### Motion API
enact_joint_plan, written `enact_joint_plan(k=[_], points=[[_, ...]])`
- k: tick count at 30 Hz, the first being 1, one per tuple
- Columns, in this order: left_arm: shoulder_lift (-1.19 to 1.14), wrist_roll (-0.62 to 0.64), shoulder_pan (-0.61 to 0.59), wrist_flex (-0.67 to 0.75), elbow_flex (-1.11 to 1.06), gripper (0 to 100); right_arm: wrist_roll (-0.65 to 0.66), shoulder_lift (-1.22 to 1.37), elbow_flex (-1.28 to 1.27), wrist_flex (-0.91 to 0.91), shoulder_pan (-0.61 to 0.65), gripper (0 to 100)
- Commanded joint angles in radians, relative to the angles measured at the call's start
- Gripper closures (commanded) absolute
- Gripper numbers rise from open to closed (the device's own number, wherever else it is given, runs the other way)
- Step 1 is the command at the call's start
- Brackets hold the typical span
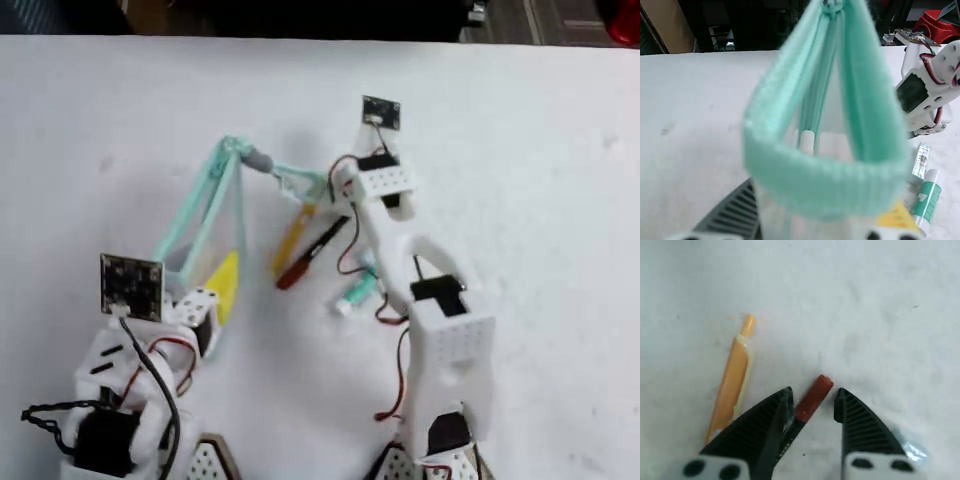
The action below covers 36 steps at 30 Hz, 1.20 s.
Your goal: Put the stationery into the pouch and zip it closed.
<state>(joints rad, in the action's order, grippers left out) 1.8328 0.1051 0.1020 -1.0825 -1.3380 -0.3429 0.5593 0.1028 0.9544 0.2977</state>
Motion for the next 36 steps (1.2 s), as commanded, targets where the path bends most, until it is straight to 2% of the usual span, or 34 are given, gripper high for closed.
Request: enact_joint_plan(k=[1, 3, 19, 29, 36], points=[[-0.005, 0.014, -0.001, 0.015, -0.012, 79, -0.005, 0.039, 0.095, 0.056, 0.008, 98.8], [-0.005, 0.014, -0.001, 0.015, -0.012, 79, -0.005, 0.051, 0.117, 0.081, 0.008, 96.1], [-0.005, 0.023, -0.004, 0.012, -0.009, 79, 0.000, 0.047, 0.121, 0.091, 0.005, 98.1], [-0.005, 0.023, -0.005, 0.012, -0.003, 79, 0.005, -0.265, 0.229, 0.344, -0.019, 98.1], [-0.005, 0.023, -0.001, 0.012, -0.003, 79, 0.229, -0.573, 0.368, 0.483, -0.010, 98.1]])
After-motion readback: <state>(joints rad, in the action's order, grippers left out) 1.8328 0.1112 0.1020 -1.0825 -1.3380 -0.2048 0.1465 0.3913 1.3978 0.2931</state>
